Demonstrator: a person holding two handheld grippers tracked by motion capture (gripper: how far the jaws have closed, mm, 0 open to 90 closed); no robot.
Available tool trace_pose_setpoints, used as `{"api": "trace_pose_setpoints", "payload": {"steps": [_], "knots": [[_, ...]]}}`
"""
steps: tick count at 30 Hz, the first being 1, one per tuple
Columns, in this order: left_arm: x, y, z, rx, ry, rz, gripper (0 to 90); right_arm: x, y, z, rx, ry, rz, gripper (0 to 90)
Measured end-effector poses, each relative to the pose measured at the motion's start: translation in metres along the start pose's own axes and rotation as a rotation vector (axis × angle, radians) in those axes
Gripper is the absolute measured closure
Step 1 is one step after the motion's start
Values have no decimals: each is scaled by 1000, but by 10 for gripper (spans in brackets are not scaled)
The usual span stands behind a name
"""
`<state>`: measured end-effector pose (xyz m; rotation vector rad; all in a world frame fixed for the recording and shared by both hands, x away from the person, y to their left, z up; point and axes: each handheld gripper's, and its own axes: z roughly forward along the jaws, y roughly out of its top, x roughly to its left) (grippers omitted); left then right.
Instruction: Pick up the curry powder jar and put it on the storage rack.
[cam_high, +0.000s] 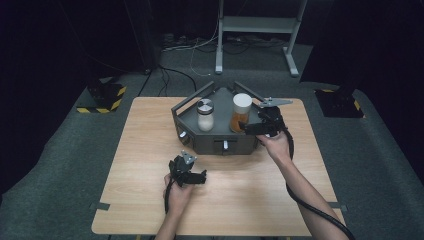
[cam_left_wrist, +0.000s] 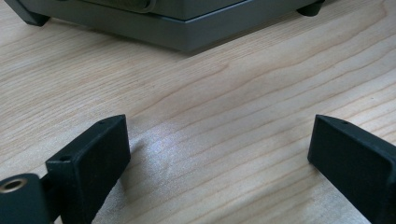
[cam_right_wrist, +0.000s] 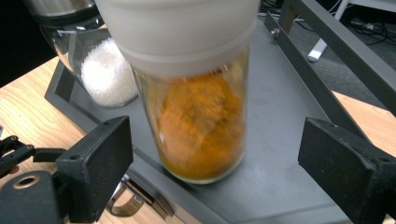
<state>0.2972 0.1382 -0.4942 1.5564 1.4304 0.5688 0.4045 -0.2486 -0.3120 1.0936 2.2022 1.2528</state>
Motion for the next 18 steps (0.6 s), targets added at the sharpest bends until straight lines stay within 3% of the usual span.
{"api": "trace_pose_setpoints", "payload": {"steps": [18], "knots": [[0,0,0,0,0,0,57,-4,-45,-15,10,-28,5,111]]}}
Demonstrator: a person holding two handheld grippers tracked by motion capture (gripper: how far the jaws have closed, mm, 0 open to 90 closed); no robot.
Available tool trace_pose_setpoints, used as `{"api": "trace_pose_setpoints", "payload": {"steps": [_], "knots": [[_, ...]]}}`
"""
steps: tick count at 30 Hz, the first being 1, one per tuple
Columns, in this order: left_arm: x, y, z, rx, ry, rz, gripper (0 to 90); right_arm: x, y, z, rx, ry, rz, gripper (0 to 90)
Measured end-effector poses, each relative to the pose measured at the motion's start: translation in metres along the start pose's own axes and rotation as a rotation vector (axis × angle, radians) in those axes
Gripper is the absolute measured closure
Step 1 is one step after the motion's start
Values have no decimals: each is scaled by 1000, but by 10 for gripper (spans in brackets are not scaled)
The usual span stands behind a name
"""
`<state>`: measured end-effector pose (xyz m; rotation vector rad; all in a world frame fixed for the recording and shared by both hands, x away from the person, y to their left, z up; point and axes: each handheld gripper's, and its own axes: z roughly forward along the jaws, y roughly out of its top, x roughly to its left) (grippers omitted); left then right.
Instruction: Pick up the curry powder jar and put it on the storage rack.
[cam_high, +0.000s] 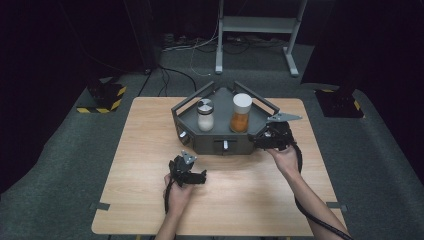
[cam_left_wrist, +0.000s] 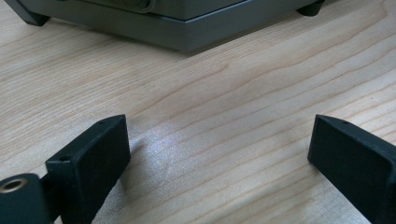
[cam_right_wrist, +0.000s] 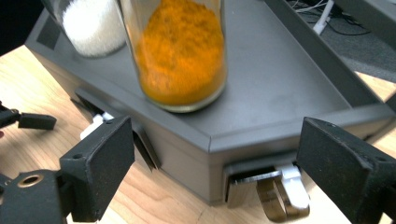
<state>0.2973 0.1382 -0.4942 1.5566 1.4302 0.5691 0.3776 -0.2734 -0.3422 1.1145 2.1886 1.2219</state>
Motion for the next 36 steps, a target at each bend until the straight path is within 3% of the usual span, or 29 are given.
{"api": "trace_pose_setpoints", "payload": {"steps": [13,22,36], "knots": [[0,0,0,-1,1,-1,57,3,-26,-5,20,-27,-27,115],[0,0,0,-1,2,-3,57,4,-52,-3,40,-30,-5,115],[-1,0,0,-1,2,-2,57,9,-92,5,87,-73,25,116]]}}
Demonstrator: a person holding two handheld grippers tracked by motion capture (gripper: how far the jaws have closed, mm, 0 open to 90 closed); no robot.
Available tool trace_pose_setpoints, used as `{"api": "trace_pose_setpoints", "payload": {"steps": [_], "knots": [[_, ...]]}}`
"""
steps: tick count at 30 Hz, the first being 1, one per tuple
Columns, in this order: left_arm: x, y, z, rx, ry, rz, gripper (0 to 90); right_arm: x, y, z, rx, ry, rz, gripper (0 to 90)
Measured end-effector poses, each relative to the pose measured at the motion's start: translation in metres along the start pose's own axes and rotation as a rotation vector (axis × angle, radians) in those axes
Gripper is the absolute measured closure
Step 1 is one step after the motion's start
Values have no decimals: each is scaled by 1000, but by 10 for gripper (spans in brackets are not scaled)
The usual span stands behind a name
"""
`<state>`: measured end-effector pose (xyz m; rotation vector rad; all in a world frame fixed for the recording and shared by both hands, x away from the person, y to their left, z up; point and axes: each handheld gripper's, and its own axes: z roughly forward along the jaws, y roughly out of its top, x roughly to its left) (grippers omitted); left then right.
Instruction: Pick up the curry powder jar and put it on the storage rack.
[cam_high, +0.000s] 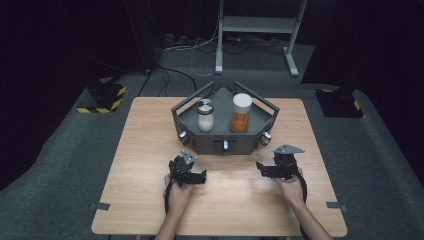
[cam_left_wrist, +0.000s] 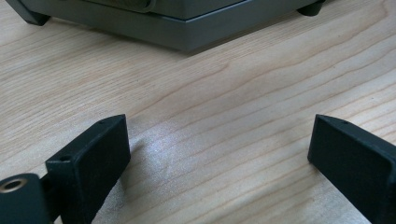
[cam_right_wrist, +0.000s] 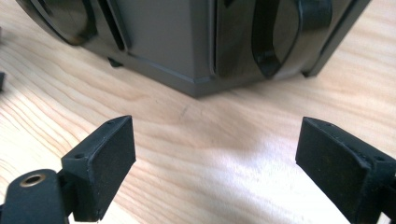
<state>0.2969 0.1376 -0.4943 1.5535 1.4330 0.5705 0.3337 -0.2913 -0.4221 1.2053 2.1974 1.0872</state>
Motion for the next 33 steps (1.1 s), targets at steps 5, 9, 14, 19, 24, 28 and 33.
{"api": "trace_pose_setpoints", "payload": {"steps": [5,9,14,19,24,28,33], "knots": [[0,0,0,0,0,-1,57,0,-11,4,6,-11,14,114],[0,0,0,0,0,0,57,0,-15,6,9,-17,25,114],[0,0,0,-1,0,-2,57,3,-19,8,12,-27,20,114],[0,0,0,-2,0,-3,57,6,-21,11,17,-34,17,113],[0,0,0,0,0,-1,57,10,-21,15,28,-41,10,113],[0,0,0,0,0,0,56,11,-22,20,39,-42,20,111],[0,0,0,0,0,0,56,15,-22,26,66,-57,16,107]]}}
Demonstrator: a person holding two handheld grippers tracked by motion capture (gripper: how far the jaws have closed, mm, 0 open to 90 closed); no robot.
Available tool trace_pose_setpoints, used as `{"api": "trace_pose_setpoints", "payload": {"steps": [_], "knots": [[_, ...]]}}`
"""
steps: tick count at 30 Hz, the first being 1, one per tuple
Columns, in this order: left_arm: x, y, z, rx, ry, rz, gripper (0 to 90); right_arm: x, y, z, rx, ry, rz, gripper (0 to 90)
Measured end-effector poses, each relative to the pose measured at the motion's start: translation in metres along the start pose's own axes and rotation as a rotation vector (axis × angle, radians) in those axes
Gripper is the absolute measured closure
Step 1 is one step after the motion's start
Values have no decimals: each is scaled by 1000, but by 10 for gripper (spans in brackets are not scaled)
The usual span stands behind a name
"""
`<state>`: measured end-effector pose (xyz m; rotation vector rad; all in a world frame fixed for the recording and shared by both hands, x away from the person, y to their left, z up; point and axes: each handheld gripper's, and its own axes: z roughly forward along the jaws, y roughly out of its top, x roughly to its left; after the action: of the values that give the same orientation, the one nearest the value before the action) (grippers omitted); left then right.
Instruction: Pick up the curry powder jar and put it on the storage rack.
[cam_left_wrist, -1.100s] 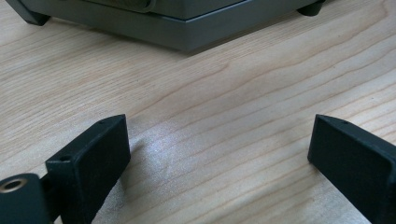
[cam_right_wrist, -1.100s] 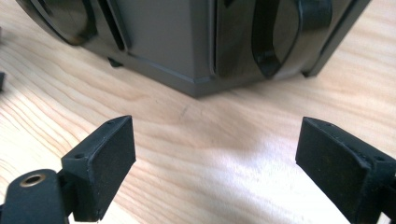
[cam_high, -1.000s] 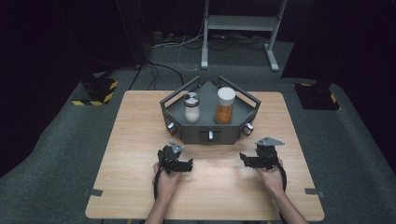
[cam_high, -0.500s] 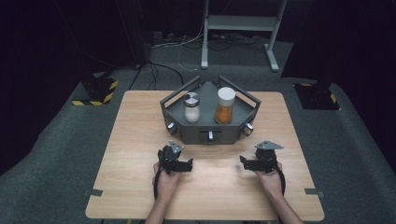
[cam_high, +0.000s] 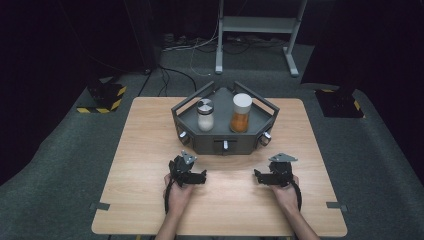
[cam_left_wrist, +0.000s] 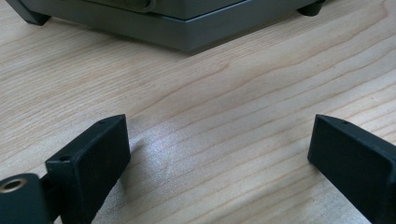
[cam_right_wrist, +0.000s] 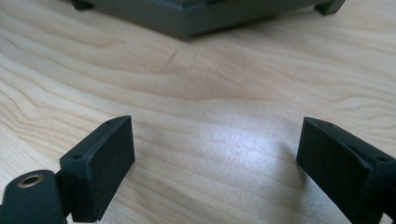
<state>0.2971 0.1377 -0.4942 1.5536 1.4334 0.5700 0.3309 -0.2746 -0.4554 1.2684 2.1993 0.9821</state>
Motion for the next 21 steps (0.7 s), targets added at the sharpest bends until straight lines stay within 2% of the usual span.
{"api": "trace_pose_setpoints", "payload": {"steps": [21], "knots": [[0,0,0,-1,0,-1,56,-2,2,2,7,2,-11,83]]}}
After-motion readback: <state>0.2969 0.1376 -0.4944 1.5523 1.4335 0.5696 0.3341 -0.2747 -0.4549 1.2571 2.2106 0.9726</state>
